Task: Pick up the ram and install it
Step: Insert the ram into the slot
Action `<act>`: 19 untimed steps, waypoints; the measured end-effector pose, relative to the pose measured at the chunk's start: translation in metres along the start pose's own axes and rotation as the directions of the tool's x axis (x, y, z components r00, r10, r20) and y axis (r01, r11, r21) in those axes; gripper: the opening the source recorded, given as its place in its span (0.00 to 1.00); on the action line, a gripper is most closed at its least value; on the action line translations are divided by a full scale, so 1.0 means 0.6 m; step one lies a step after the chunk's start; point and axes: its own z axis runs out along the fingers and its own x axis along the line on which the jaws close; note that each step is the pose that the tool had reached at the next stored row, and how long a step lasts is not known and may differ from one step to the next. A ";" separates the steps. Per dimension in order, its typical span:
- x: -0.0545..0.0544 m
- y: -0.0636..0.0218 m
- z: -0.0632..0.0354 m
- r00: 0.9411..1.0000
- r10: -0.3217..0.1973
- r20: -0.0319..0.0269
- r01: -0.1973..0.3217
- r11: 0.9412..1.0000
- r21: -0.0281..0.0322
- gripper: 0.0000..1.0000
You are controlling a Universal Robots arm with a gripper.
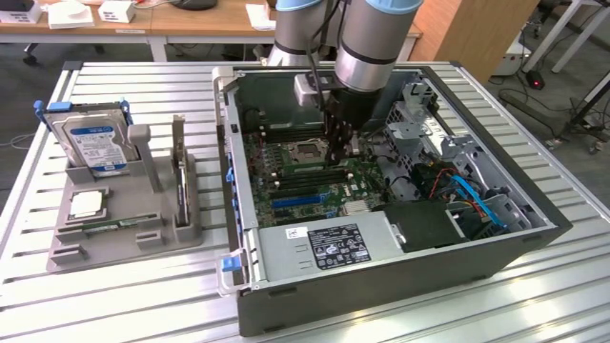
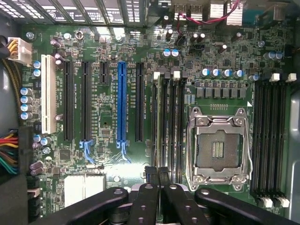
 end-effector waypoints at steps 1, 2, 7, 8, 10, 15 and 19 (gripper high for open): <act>0.000 0.000 0.001 1.000 0.000 0.000 0.000 1.000 0.000 0.11; 0.000 0.000 0.002 1.000 0.000 0.000 0.000 1.000 0.000 0.11; 0.000 0.000 0.003 1.000 0.000 0.000 0.000 1.000 0.000 0.11; 0.000 0.000 0.004 1.000 0.000 0.000 0.000 1.000 0.000 0.11; 0.000 0.000 0.005 1.000 0.003 0.000 -0.003 1.000 0.000 0.11; 0.000 0.000 0.006 1.000 0.017 0.000 -0.017 1.000 0.000 0.11; 0.000 0.000 0.008 1.000 0.021 0.000 -0.021 1.000 0.001 0.11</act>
